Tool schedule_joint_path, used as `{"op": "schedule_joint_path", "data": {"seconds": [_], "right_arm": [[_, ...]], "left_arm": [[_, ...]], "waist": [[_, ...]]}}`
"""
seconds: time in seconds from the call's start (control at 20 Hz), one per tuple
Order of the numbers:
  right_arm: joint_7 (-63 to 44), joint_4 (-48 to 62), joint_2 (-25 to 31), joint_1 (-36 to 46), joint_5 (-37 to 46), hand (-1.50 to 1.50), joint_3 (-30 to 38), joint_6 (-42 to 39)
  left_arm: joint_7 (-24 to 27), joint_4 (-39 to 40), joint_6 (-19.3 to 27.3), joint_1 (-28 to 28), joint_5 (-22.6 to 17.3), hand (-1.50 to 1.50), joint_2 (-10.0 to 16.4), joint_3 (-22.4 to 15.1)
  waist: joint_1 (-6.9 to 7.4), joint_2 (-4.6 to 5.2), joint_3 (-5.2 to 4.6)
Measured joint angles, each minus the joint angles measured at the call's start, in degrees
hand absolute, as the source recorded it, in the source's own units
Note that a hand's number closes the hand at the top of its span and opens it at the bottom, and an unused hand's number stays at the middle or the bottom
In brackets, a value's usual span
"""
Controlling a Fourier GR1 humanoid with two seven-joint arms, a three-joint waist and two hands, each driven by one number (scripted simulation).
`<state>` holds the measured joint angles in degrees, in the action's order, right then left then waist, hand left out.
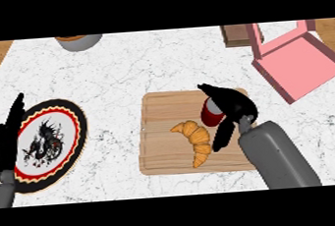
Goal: Pick the can from the cutting board and place it in the cardboard box
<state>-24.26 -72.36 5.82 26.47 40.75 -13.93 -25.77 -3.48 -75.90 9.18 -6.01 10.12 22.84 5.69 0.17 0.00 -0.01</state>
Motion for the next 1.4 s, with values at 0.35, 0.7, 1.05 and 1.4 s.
{"op": "schedule_joint_path", "data": {"seconds": [0.35,0.7,1.05,1.4], "right_arm": [[2.4,6.3,-1.4,2.3,6.1,1.5,0.1,7.0],[9.9,10.8,3.5,2.6,10.9,1.5,2.3,16.6],[28.6,15.3,28.1,-6.9,4.4,1.5,16.8,18.0],[46.9,28.3,44.2,-10.0,0.0,1.5,30.2,25.8]], "left_arm": [[1.2,0.5,-1.1,0.1,1.0,0.0,-0.5,1.6],[0.5,0.5,-1.9,-0.3,1.2,0.0,-0.7,2.5],[1.2,-0.2,-1.5,2.4,0.5,0.0,-0.3,4.1],[0.8,-0.7,-2.0,1.3,0.7,0.0,-0.5,3.5]], "waist": [[0.11,-0.21,-0.13],[-0.01,-0.41,-0.14],[-2.92,0.07,0.27],[-1.1,0.43,0.32]]}}
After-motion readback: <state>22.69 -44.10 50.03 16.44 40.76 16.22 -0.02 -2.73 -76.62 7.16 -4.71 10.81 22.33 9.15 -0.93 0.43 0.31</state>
